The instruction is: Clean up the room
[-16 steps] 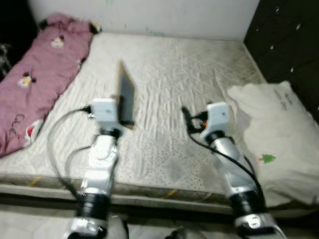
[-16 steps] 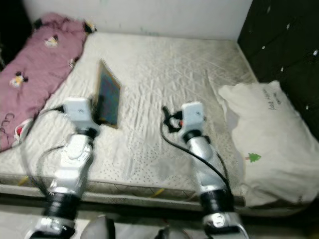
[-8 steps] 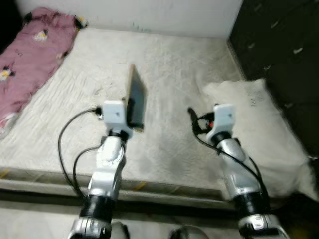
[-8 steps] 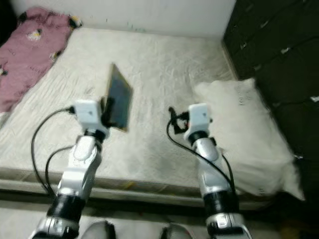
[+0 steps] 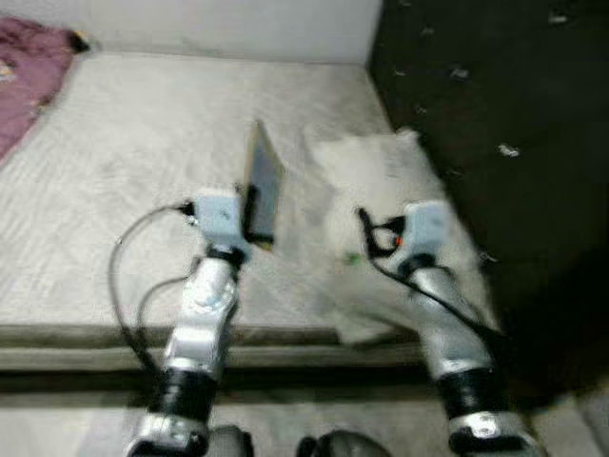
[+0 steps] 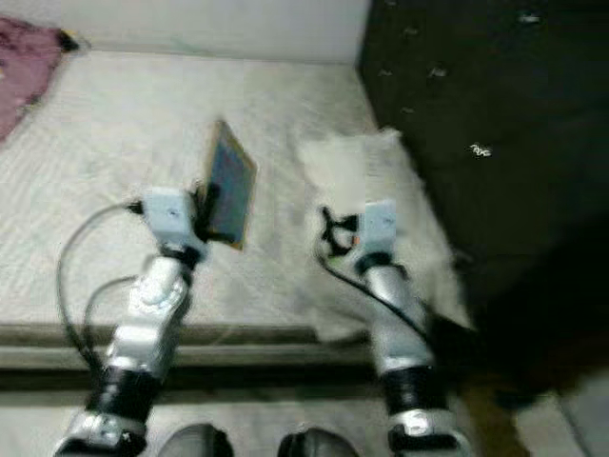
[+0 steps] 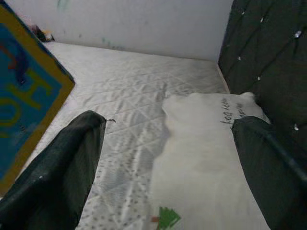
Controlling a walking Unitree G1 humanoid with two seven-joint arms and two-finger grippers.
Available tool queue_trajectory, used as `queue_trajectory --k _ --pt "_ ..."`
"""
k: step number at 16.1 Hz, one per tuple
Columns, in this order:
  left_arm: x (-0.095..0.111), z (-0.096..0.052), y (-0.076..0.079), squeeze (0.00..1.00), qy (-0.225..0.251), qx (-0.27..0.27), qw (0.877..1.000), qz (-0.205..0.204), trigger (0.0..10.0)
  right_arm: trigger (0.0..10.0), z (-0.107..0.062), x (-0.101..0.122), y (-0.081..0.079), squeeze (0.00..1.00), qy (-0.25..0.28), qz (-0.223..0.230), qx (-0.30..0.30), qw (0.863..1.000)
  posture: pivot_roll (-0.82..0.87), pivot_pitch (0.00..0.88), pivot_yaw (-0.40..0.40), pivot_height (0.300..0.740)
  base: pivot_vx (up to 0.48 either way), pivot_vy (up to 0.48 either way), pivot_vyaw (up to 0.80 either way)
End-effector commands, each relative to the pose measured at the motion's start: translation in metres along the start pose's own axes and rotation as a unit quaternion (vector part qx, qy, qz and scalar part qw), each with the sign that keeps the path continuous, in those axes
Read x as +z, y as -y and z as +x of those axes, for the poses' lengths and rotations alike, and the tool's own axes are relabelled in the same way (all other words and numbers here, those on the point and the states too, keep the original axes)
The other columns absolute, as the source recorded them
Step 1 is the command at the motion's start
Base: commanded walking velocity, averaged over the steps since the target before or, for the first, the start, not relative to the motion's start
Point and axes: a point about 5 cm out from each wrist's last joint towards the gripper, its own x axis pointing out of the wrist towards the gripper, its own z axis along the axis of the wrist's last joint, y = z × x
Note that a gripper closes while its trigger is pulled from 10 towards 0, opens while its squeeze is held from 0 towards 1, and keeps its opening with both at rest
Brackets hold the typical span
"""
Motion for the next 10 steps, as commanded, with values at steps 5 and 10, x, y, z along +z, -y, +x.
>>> queue_trajectory --k 5,10 --pt "0.0141 0.0014 0.0000 0.00 0.039 -0.017 0.999 -0.015 10.0 10.0 0.0029 0.0032 0.0046 0.00 0.001 -0.006 -0.005 1.000 -0.01 0.017 -0.046 0.740 0.000 0.000 0.00" --pt "0.0156 0.0004 0.0024 0.00 0.046 -0.033 0.998 -0.021 10.0 10.0 0.0032 0.0037 0.0043 0.00 0.003 -0.008 -0.004 1.000 -0.01 0.015 -0.045 0.740 0.176 0.000 -0.09"
